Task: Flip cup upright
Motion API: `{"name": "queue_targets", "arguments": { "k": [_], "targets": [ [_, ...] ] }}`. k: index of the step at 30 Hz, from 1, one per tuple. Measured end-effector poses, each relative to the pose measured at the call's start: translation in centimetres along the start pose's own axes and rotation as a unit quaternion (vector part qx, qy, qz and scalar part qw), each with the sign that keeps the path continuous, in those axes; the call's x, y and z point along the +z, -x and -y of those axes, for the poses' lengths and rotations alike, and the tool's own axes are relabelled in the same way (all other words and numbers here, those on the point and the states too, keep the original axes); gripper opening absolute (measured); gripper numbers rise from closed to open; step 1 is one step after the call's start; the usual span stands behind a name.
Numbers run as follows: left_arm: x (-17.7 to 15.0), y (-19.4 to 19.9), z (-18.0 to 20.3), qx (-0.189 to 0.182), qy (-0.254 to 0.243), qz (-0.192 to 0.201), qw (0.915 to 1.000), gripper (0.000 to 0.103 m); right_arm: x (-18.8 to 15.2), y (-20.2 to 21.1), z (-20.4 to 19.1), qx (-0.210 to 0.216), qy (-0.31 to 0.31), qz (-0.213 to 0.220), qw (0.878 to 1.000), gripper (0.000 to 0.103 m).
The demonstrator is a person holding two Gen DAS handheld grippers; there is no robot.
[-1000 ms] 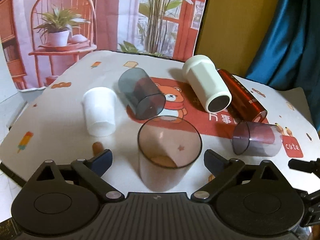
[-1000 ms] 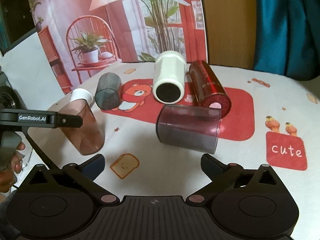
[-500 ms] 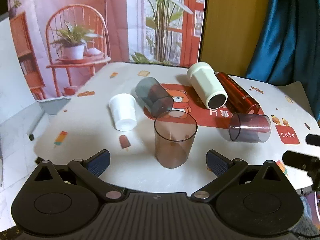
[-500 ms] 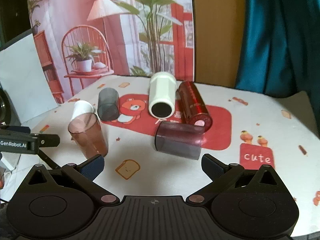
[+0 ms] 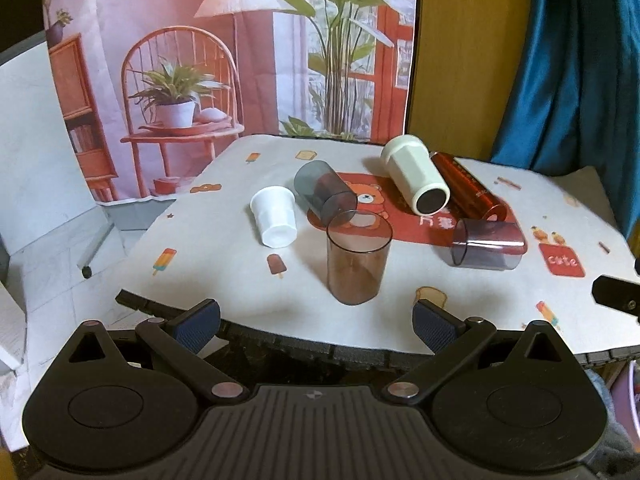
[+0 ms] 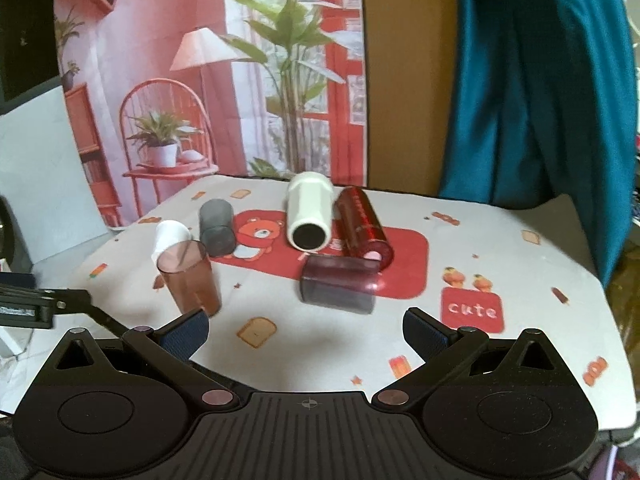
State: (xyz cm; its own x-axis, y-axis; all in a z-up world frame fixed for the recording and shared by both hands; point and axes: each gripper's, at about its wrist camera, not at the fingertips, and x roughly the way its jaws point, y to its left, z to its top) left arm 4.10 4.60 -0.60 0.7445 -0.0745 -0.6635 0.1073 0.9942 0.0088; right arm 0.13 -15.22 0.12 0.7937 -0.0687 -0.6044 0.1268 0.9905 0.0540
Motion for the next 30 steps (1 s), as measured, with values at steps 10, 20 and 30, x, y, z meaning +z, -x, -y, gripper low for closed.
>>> {"name": "queue_targets", "arguments": {
  "k": [10, 20, 30],
  "targets": [
    [-1.2, 1.5, 0.6, 0.041, 0.002, 0.022, 0.9989, 0.103, -1.4, 0.6, 0.9, -0.031, -0.029, 0.01, 0.999, 0.103],
    [-1.4, 2.0, 0.9, 0.042, 0.001, 0.036, 0.9985, 0.103, -1.3, 0.7, 0.4, -0.021, -0.016, 0.023, 0.999, 0.103],
    [-1.4, 1.7, 0.6, 0.04, 0.006, 0.031, 0.9987, 0.103, -1.2, 0.6, 0.2, -0.02, -0.012, 0.022, 0.999, 0.103]
  ]
}}
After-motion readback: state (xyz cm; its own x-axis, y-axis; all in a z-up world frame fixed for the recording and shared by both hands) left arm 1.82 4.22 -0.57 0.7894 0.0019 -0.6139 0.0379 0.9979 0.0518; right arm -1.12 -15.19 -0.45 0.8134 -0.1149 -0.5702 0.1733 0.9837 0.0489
